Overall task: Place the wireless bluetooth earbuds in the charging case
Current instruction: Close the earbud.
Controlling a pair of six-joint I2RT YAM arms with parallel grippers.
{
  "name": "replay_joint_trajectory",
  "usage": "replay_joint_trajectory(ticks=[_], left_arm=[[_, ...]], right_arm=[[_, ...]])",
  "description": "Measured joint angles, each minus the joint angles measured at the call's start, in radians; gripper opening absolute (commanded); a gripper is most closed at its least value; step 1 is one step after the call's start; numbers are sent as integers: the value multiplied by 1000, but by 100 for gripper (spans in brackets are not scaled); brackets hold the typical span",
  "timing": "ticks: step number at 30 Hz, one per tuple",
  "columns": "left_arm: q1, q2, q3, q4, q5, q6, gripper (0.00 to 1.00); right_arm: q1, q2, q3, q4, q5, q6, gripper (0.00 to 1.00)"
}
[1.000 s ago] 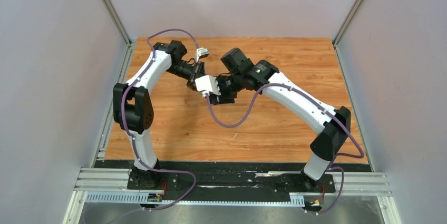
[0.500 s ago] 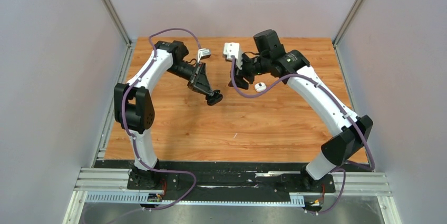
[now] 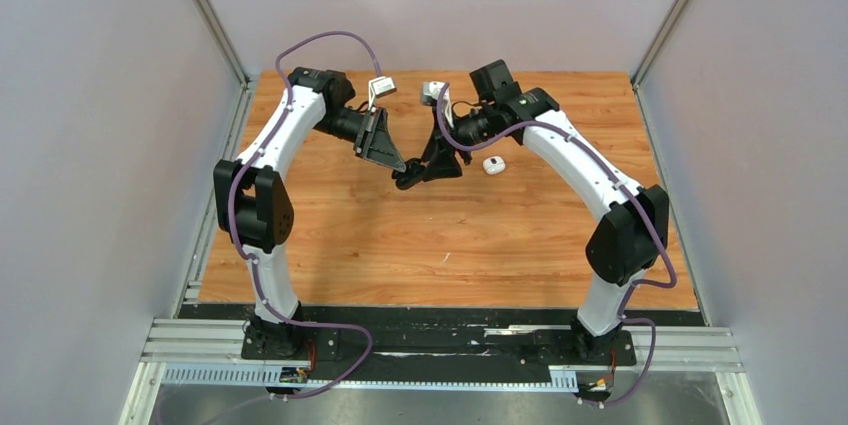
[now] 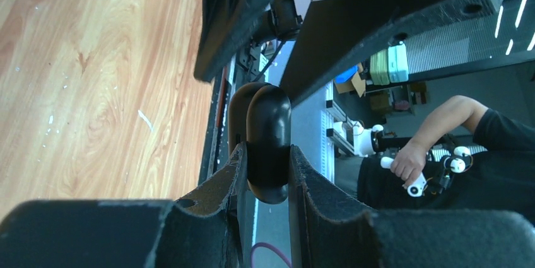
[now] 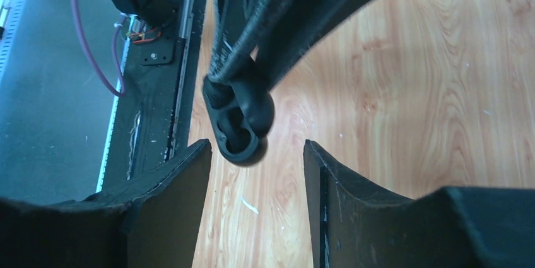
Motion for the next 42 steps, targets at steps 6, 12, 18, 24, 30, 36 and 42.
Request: replay_joint_trajectory(ticks=[6, 12, 18, 24, 30, 36, 42], left_arm=[[0, 5, 13, -11, 4, 55, 0], [0, 8, 32, -14, 5, 59, 0], [0, 8, 35, -16, 16, 69, 0], [0, 8, 47, -16, 29, 80, 0], [0, 8, 48, -16, 39, 85, 0], [4, 8, 50, -8, 31, 104, 34], [-5, 3, 50, -7, 18, 127, 46]], right_arm=[[17, 12, 34, 11, -42, 65, 67], [16, 12, 31, 48, -44, 163, 69], [16, 12, 3, 64, -43, 183, 65], [16, 12, -13, 64, -43, 183, 58], [16, 12, -13, 83, -33, 200, 33], [16, 12, -20, 94, -24, 256, 17], [16, 18, -27, 121, -6, 326, 14]])
